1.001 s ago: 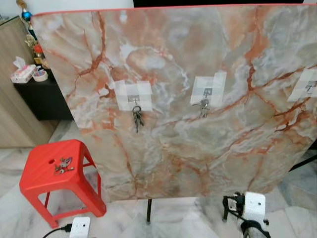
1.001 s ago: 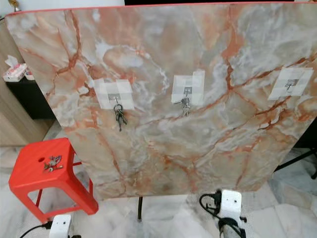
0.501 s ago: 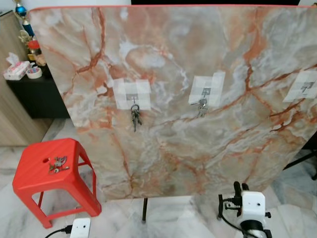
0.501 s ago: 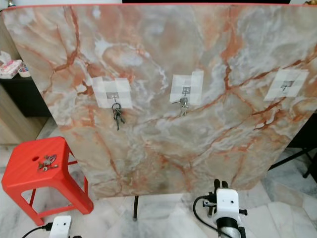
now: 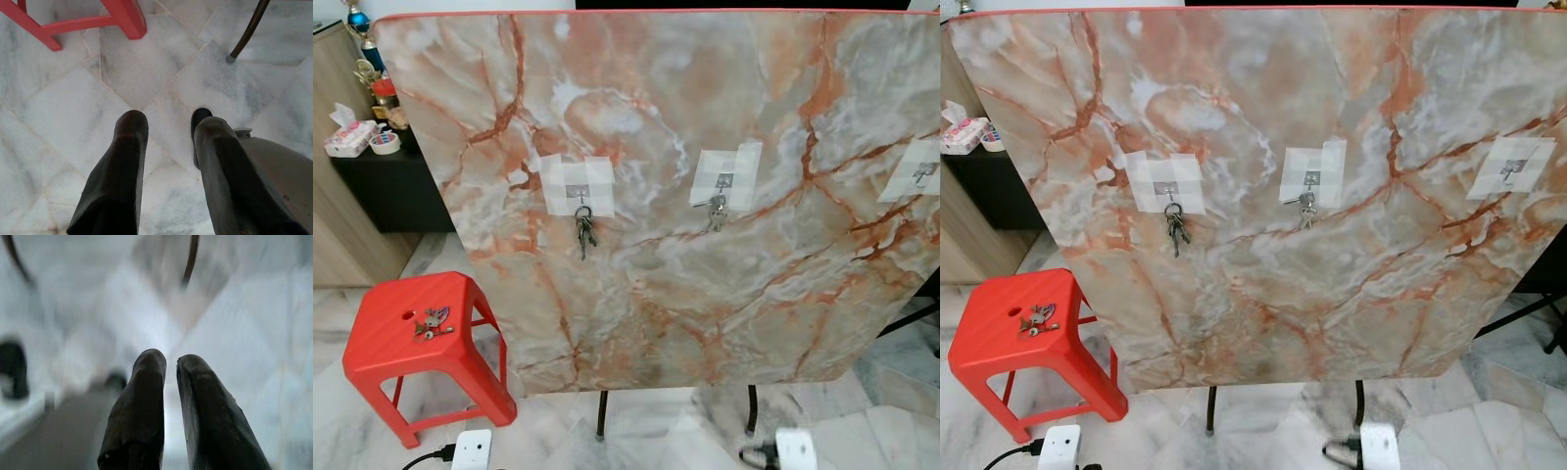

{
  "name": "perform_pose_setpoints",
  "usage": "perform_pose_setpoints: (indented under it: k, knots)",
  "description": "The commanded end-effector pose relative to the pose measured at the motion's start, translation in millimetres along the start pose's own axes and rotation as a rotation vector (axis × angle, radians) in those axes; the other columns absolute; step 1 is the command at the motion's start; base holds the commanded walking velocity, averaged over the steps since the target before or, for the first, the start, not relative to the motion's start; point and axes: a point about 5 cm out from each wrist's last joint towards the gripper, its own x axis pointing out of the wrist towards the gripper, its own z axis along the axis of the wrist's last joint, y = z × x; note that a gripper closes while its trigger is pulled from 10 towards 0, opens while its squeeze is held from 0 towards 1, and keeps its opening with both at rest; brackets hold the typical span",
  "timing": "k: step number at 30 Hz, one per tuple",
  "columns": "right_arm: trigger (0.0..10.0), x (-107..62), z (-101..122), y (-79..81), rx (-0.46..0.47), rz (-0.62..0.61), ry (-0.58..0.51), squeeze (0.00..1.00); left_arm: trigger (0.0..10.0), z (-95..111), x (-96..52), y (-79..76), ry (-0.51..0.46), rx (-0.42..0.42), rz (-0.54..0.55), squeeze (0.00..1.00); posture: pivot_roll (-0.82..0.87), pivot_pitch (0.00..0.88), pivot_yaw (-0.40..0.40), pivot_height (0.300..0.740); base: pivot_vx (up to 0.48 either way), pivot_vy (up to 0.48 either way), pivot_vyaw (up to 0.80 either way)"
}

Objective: Hang keys on a hook

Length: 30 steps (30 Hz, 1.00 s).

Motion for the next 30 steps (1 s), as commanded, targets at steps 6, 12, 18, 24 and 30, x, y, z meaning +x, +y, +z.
perform_pose_setpoints:
  k: [6, 12, 18, 24, 30]
  knots:
    - [10.0, -2.7, -14.6, -4.4, 0.059, -0.011, 0.045, 0.00, 10.0, -6.6, -1.4, 1.5, 0.017, -0.022, 0.009, 0.00, -0.02, 0.000, 0.007, 0.740, 0.000, 0.000, 0.00]
    - [10.0, -4.0, -21.4, -2.5, 0.068, 0.002, 0.065, 0.00, 10.0, -8.1, -1.7, 2.5, 0.027, -0.012, 0.008, 0.00, -0.01, 0.000, 0.009, 0.740, 0.000, 0.000, 0.00]
    - [10.0, -2.7, -15.1, 0.3, 0.035, -0.003, 0.041, 0.00, 10.0, -6.7, -1.4, 3.7, 0.026, -0.017, 0.007, 0.00, -0.01, 0.000, 0.007, 0.740, 0.000, 0.000, 0.00]
    - [10.0, -0.9, -7.2, 2.4, 0.059, 0.002, 0.023, 0.00, 10.0, -4.4, -0.8, 4.0, 0.027, -0.026, 0.009, 0.00, -0.01, 0.000, 0.010, 0.740, 0.000, 0.000, 0.75]
    - [10.0, -0.3, -4.6, 3.9, 0.053, 0.011, 0.016, 0.00, 10.0, -4.0, -0.3, -0.5, 0.030, -0.011, -0.003, 0.00, 0.00, 0.000, 0.010, 0.740, 0.000, 0.262, 0.00]
